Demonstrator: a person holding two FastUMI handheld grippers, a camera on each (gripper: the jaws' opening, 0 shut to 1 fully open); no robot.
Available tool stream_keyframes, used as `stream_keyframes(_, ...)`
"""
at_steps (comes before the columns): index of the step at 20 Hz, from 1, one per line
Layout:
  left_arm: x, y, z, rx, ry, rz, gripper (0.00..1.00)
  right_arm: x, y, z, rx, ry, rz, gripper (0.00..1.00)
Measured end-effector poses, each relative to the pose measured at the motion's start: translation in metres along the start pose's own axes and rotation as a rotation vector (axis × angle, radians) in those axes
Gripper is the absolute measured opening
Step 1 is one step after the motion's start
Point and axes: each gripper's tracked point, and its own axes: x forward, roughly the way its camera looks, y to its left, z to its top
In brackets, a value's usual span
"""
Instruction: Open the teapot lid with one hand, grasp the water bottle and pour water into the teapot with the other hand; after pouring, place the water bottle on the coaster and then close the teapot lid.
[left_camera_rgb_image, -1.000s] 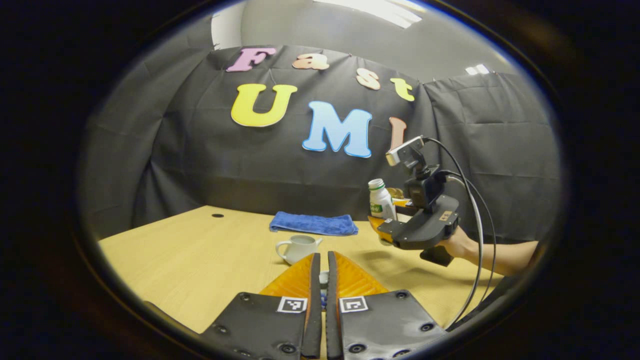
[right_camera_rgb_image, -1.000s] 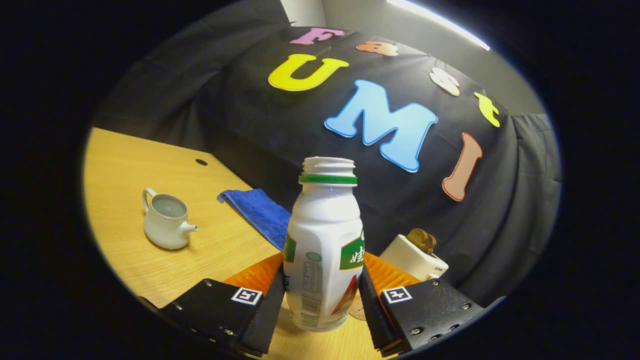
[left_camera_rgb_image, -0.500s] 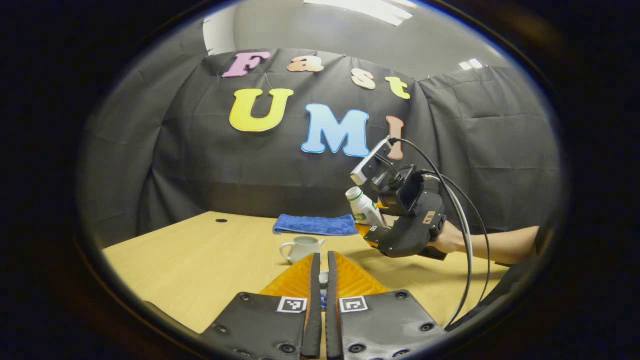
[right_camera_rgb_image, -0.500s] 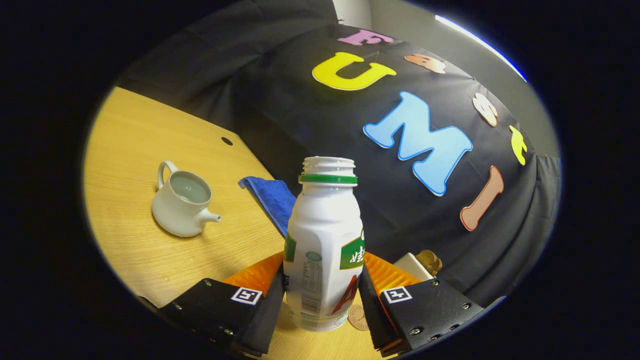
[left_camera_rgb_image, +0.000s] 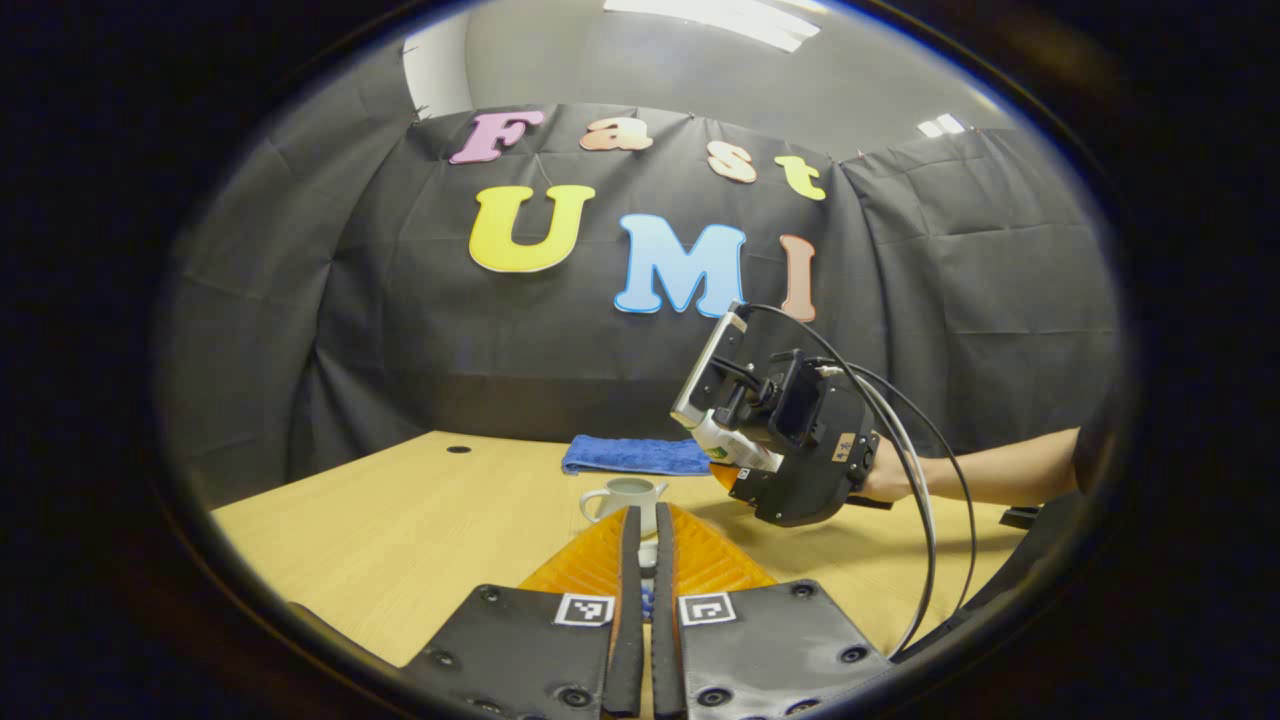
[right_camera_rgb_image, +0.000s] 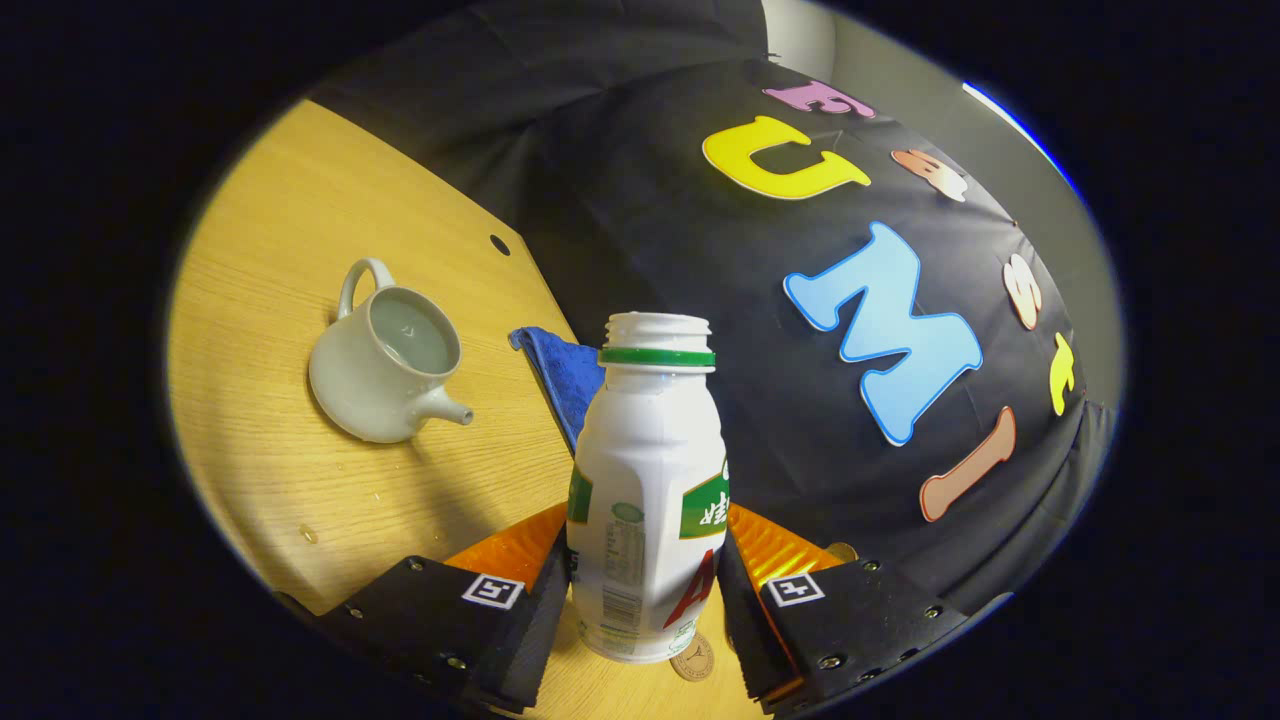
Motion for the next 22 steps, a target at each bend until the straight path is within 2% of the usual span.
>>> stream_keyframes(7,-0.005,0.004,0.001,0.007,-0.001,0.009,0.14,0.006,0.008,0.008,-0.040,-0.013,0.018,0.73)
stream_keyframes(10,-0.013,0.007,0.000,0.002,0.001,0.016,0.14,0.008,0.012,0.009,-0.115,-0.016,0.022,0.71)
stream_keyframes(16,-0.016,0.010,0.003,0.003,-0.011,0.013,0.14,0.017,0.014,0.018,-0.283,-0.027,0.028,0.73)
stream_keyframes(19,-0.017,0.015,0.003,0.000,-0.009,0.018,0.14,0.024,0.013,0.022,-0.416,-0.039,0.017,0.71)
stream_keyframes(20,-0.017,0.016,0.004,-0.004,-0.010,0.020,0.10,0.023,0.012,0.024,-0.449,-0.043,0.008,0.70)
stream_keyframes(22,-0.017,0.021,0.002,-0.007,-0.008,0.028,0.10,0.024,0.016,0.025,-0.495,-0.050,0.010,0.73)
